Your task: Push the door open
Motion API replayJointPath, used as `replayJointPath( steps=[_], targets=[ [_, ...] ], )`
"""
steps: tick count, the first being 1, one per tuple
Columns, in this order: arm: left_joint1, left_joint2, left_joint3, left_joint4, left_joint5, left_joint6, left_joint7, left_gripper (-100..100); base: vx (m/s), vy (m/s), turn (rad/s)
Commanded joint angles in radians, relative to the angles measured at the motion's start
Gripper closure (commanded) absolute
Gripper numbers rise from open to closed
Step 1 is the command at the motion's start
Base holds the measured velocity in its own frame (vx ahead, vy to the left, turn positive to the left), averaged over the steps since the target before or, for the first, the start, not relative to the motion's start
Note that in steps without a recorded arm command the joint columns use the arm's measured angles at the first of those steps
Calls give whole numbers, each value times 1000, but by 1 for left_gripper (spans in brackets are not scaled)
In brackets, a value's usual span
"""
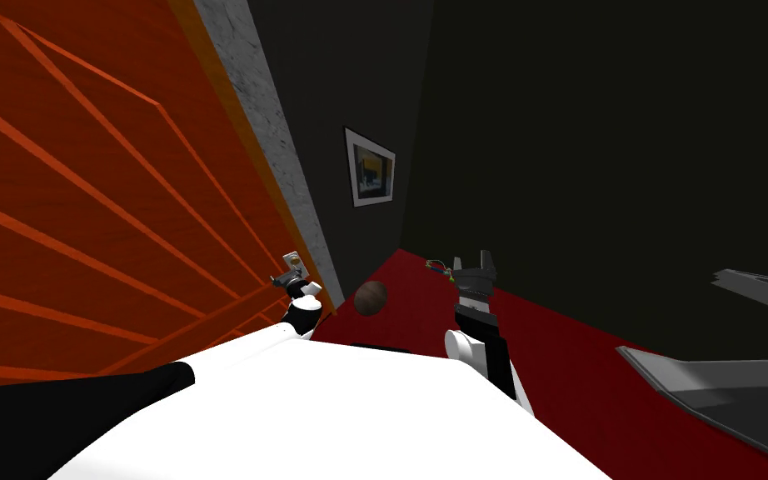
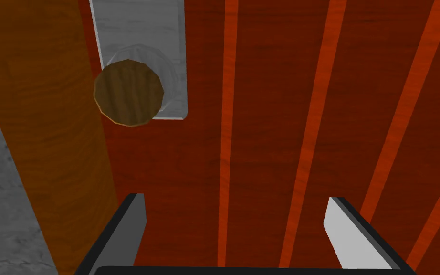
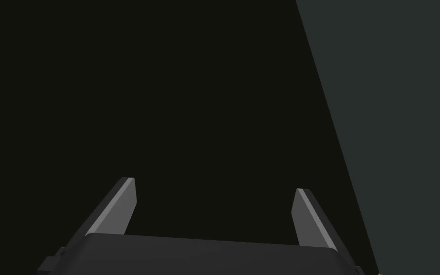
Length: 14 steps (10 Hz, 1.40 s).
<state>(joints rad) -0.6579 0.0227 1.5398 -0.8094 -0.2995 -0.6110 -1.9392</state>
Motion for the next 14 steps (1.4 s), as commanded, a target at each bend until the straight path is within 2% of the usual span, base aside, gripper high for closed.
replayJointPath(
  steps=[1, 2, 3, 5, 6, 7, 9, 10, 11, 12, 14],
  targets=[
    [-22, -11, 26, 23, 8, -25, -35, -100, 35, -47, -44],
    [-29, -18, 33, 29, 11, -31, -45, -100, 26, -36, -40],
    [-41, -32, 47, 39, 15, -44, -63, -100, 28, -30, -42],
    [-61, -68, 72, 59, 23, -66, -95, -100, 33, -37, -42],
    [-51, -55, 63, 59, 21, -63, -82, -100, 15, -18, -9],
    [-59, -30, 89, 66, 31, -89, -102, -100, -5, 89, -218],
    [-66, -11, 114, 71, 40, -110, -120, -100, -29, 182, -170],
    [-70, -3, 128, 74, 46, -122, -130, -100, -36, 192, -144],
    [-70, -3, 128, 74, 46, -122, -130, -100, -22, 143, -45],
    [-79, 7, 159, 80, 58, -148, -153, -100, -43, 177, -231],
    [-87, 10, 182, 86, 67, -168, -170, -100, -34, 195, -175]
  ],
)
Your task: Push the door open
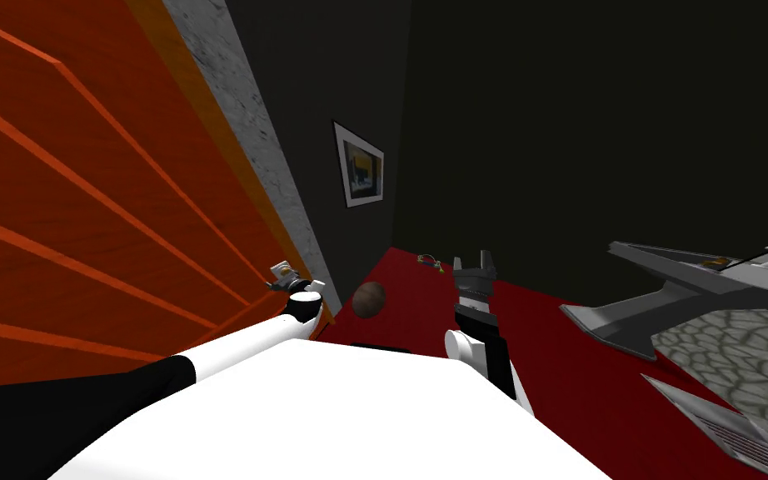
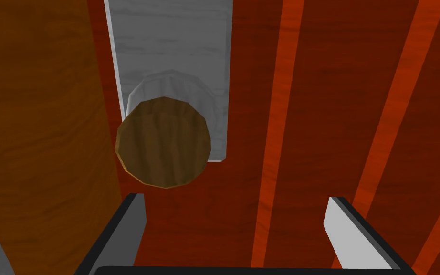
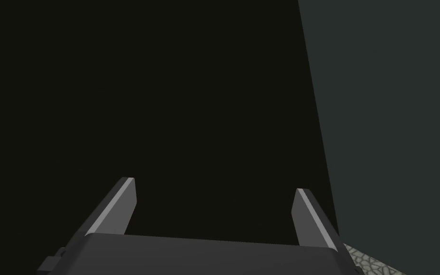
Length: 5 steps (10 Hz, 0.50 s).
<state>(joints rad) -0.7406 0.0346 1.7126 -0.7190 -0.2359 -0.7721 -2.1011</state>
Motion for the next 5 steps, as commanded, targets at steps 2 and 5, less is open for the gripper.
replayJointPath(
  steps=[2, 5],
  targets=[
    [-14, -6, 39, 2, 15, -33, -30, -100, -7, 175, -180],
    [-33, -31, 83, 14, 32, -72, -64, -100, -18, 188, -199]
  ],
)
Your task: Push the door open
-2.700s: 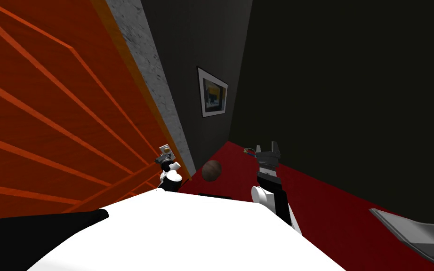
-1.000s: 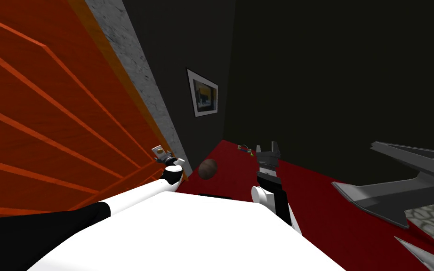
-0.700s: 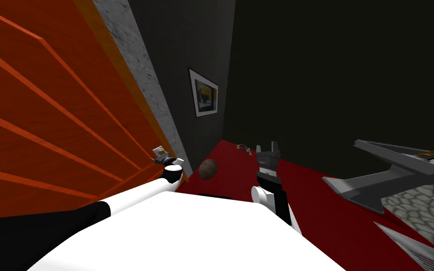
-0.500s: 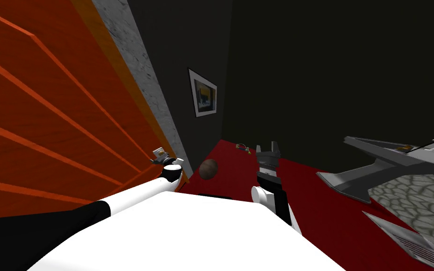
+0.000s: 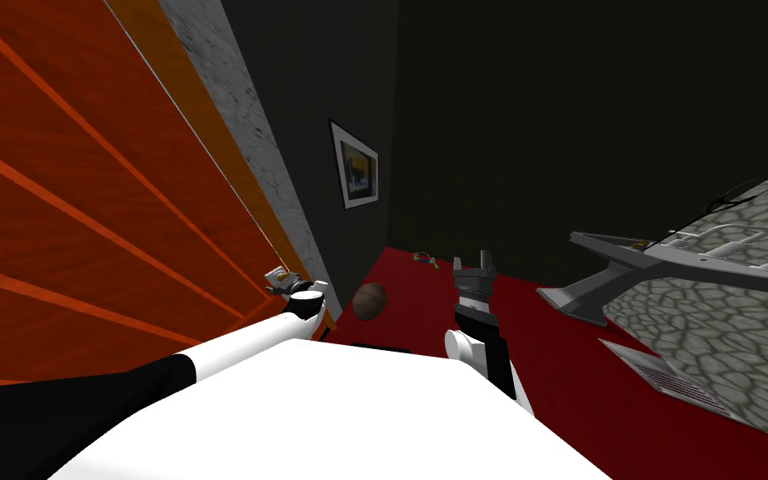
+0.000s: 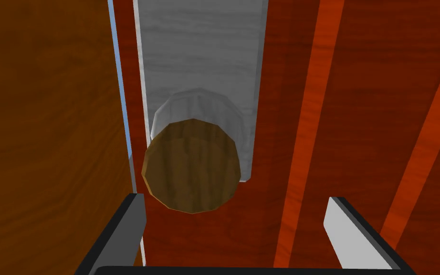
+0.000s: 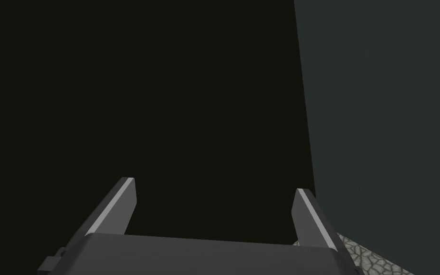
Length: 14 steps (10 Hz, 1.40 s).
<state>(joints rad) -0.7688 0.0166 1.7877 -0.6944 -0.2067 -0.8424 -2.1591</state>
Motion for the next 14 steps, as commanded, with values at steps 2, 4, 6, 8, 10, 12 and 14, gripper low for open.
replayJointPath(
  steps=[2, 4, 6, 8, 10, 12, 14],
  targets=[
    [-8, -11, 15, 8, 6, -16, -14, -100, 1, 123, -101],
    [-8, -11, 15, 8, 6, -16, -14, 100, 3, -29, 7],
    [-8, -11, 15, 8, 6, -16, -14, 100, 2, -17, 20],
    [-8, -11, 15, 8, 6, -16, -14, 100, 3, 6, -7],
    [-20, 21, 40, 3, 13, -34, -29, -100, -39, -129, 0],
    [-34, 7, 59, 0, 17, -50, -42, -100, 8, -215, -18],
    [-47, -35, 75, -2, 21, -62, -53, -100, 6, -166, -34]
  ],
)
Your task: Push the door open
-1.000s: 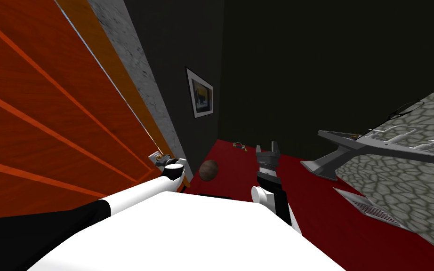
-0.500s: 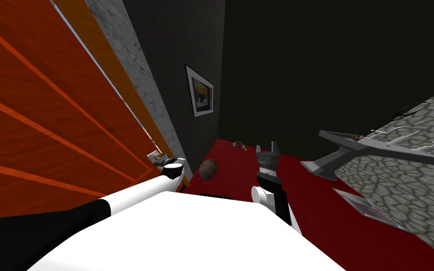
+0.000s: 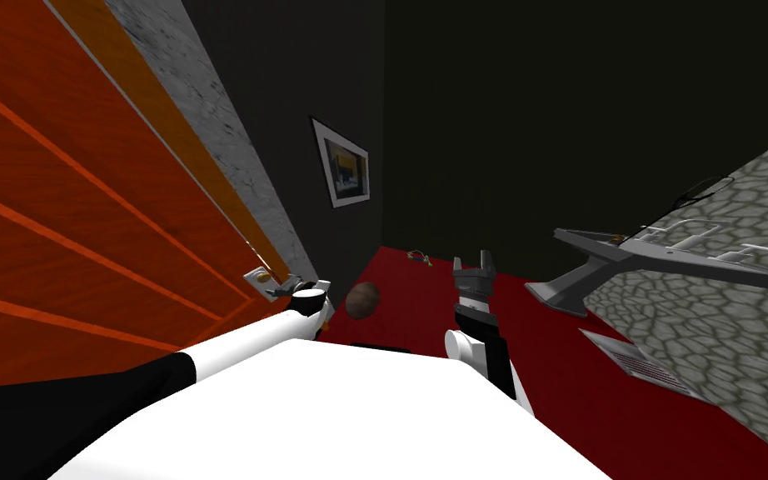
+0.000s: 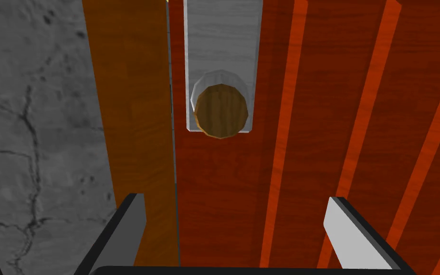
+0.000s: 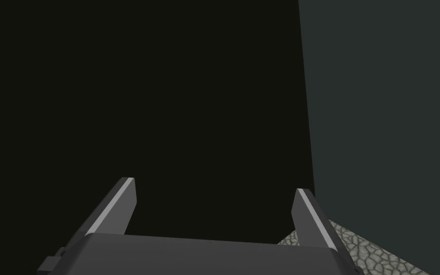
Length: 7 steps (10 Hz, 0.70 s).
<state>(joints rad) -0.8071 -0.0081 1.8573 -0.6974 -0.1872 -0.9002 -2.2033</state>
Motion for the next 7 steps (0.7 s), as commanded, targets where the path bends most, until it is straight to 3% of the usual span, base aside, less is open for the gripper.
replayJointPath(
  steps=[1, 2, 7],
  targets=[
    [0, 0, 0, 0, 0, 0, 0, -100, -4, -65, -1],
    [4, 26, 7, 1, 6, -10, -3, -100, -27, 91, -63],
    [16, 52, 25, 7, 23, -37, -11, -100, -16, 201, -74]
  ],
)
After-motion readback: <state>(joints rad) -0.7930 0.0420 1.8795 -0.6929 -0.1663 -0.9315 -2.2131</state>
